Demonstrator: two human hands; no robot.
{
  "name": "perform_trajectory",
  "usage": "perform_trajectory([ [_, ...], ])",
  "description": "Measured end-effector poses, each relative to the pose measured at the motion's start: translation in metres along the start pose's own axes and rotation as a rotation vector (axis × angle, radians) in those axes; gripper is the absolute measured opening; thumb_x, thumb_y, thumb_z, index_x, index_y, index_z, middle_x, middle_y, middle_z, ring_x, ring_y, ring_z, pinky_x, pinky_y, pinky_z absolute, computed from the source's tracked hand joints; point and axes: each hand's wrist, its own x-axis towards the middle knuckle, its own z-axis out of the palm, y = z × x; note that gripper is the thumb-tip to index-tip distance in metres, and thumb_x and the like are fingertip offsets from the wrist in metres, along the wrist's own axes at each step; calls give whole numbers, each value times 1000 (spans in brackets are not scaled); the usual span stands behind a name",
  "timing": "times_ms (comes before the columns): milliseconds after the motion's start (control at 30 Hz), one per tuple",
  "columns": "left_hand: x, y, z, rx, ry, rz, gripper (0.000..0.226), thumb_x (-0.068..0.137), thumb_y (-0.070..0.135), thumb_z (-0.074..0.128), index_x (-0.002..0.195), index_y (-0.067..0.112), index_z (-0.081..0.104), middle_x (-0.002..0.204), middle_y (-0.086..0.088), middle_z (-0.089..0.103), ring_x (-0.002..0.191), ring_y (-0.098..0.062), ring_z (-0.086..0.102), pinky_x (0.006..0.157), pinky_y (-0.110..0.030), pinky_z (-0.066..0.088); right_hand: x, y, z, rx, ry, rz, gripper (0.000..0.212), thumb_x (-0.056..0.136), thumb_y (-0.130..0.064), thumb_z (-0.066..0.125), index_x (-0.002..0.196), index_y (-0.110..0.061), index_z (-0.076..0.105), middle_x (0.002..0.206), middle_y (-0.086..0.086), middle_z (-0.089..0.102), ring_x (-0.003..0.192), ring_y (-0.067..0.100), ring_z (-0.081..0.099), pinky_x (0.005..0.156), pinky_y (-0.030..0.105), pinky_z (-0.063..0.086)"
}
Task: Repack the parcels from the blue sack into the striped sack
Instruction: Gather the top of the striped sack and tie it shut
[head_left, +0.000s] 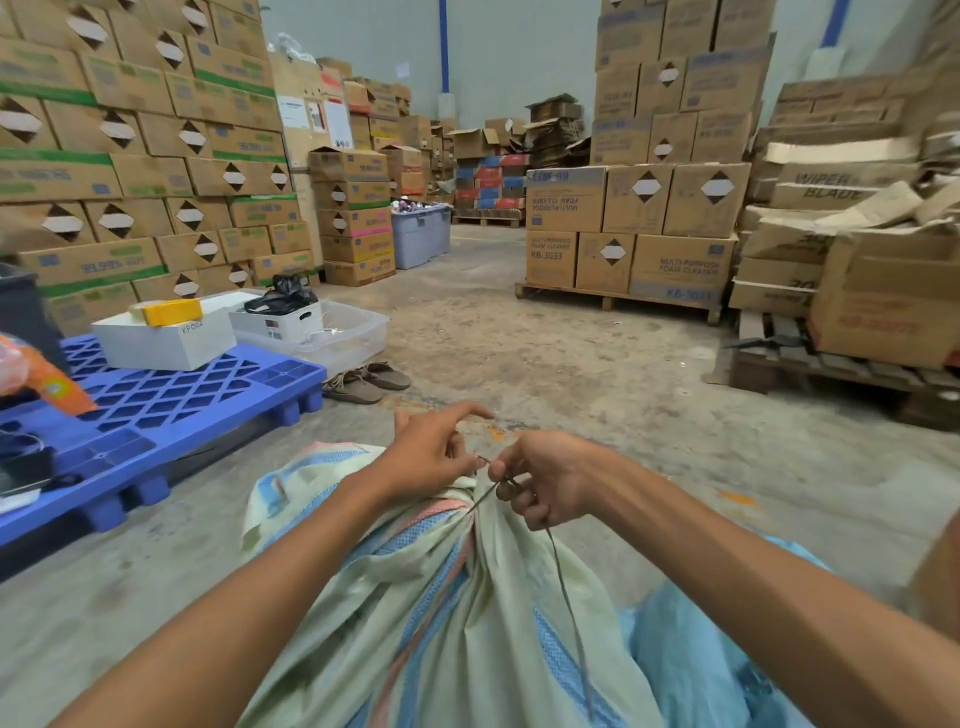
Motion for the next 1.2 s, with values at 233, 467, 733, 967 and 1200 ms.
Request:
perform_trajectory([
  [233, 4, -5, 0, 138, -169, -16, 16, 94, 37, 56, 88, 33, 71, 70, 29, 60, 73, 7, 50, 91, -42, 22, 1, 5, -9, -124, -28, -77, 32, 95, -15, 39, 68, -20, 54, 75, 1, 55, 52, 10, 25, 47, 22, 14],
  [467, 9, -8, -10, -13, -398, -7, 21, 95, 28, 54, 82, 36, 69, 81, 14, 67, 76, -1, 54, 82, -37, 37, 13, 30, 5, -464, 522, -567, 25, 88, -22, 72, 81, 2, 75, 71, 9, 70, 54, 8, 57, 49, 22, 43],
  [733, 11, -4, -10, -120, -463, -83, 22, 100, 14, 53, 89, 19, 72, 74, 14, 63, 70, 1, 53, 74, -22, 41, 6, 28, 12, -619, 679, -794, 5, 80, -14, 76, 80, -15, 81, 65, -1, 71, 63, 6, 64, 59, 20, 46],
  [967, 5, 3, -20, -414, -312, -318, 26, 102, 21, 37, 84, 8, 50, 65, -6, 51, 66, -21, 46, 70, -34, 37, 6, 20, -8, 78, 55, -241, 14, 97, -12, 54, 84, -16, 57, 66, -4, 41, 49, 8, 23, 41, 19, 14],
  [1200, -3, 23, -29, -305, -414, -232, 66, 99, 63, 25, 69, 11, 50, 67, -8, 46, 70, -21, 39, 80, -36, 36, 10, 13, -2, 67, 50, -238, 22, 99, -16, 56, 78, -19, 54, 61, -6, 37, 47, 6, 20, 36, 18, 15],
])
